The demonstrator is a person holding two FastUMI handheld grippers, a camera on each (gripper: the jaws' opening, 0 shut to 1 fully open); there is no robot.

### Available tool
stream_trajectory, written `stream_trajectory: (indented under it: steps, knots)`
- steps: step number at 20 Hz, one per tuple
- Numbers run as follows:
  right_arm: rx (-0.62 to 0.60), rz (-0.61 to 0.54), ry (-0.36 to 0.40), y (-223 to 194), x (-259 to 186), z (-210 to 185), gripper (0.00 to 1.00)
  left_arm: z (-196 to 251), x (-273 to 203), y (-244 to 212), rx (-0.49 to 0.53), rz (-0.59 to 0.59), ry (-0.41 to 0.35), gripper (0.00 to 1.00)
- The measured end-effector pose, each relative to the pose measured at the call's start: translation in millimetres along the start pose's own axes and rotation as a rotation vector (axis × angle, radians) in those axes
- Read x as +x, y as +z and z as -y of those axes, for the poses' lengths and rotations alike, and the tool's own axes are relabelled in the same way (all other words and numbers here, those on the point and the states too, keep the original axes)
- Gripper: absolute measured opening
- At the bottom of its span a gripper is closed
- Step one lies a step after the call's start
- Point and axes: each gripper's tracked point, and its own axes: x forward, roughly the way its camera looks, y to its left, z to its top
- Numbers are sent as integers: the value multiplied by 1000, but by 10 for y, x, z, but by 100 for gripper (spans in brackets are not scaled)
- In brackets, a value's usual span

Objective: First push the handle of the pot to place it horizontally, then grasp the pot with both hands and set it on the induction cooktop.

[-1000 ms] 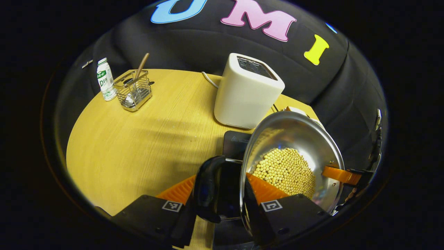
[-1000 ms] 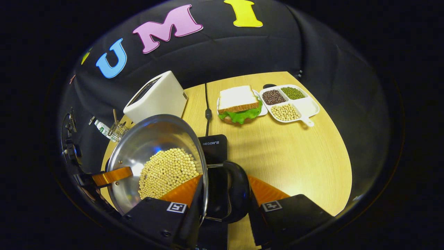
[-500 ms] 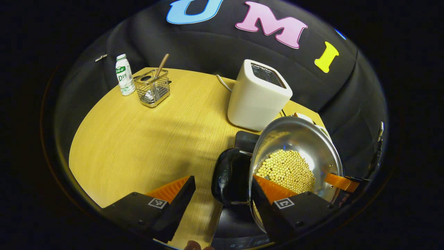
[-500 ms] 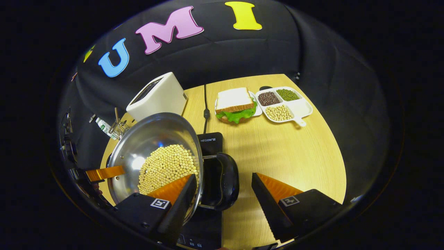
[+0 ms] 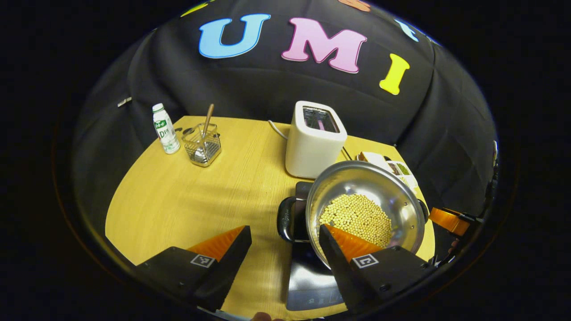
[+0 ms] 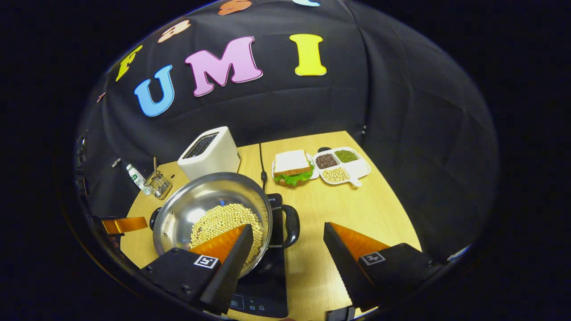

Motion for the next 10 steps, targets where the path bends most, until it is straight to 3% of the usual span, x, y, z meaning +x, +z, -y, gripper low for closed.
stream_trajectory:
  steps: [10]
  knots:
    - [7,212,-37,305,-1060,-146,99,-198,-1061,307,68,217,-8,95]
